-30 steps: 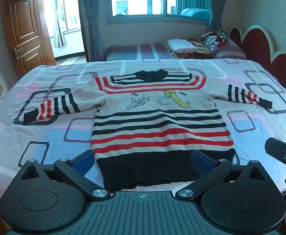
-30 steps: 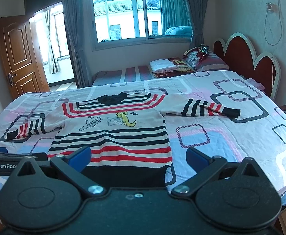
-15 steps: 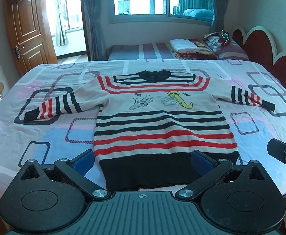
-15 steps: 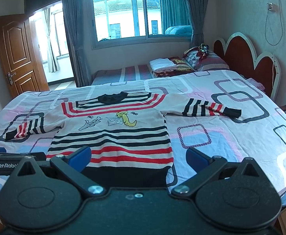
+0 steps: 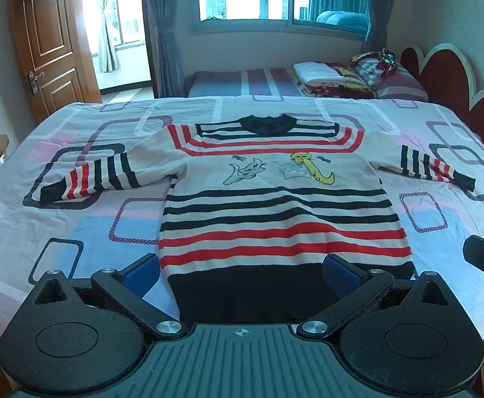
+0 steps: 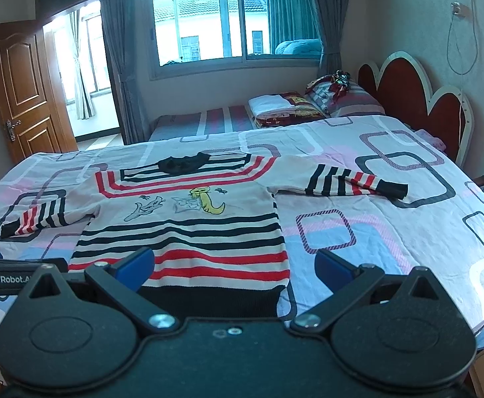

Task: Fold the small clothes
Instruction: 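Move the right tool toward the black cuff of a sweater sleeve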

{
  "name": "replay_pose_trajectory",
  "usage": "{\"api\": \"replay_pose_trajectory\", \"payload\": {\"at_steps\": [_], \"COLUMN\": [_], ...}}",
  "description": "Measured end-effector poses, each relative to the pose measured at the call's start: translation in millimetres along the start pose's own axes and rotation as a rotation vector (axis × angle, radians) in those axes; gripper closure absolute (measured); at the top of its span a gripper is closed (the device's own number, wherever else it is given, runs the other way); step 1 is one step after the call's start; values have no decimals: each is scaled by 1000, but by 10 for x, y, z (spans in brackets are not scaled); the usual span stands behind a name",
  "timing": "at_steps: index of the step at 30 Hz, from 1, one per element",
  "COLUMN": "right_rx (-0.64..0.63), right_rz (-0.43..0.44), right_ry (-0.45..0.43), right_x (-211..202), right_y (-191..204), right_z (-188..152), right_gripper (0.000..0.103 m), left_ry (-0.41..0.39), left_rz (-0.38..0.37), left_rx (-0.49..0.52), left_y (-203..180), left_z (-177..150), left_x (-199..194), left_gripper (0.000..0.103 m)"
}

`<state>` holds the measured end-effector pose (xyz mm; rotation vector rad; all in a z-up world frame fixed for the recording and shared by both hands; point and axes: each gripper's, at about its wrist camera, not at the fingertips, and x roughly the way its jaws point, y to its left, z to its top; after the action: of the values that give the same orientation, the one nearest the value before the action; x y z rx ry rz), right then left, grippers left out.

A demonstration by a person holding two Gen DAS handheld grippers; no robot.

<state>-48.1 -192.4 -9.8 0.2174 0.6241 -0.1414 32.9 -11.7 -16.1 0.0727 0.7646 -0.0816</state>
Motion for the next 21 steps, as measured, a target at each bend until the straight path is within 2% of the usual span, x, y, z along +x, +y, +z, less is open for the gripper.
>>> {"api": "replay_pose_trajectory", "payload": {"at_steps": [11,16,21], "right_rx": [2,10,37], "right_rz": [-12,-32,-24], "right_ry": [3,1,-4], "right_x": [247,429,659], "right_y": [-104,-190,-330], "right_z": [11,71,136], "right_gripper": [1,1,1], "left_ry": [4,0,2], "left_rz": [24,45,36], "left_rx": [-25,-26,-29], "left_y": [-37,-71,-141], "left_z": [114,201,329], "left_x": [276,466,716], "left_gripper": [0,0,0]}}
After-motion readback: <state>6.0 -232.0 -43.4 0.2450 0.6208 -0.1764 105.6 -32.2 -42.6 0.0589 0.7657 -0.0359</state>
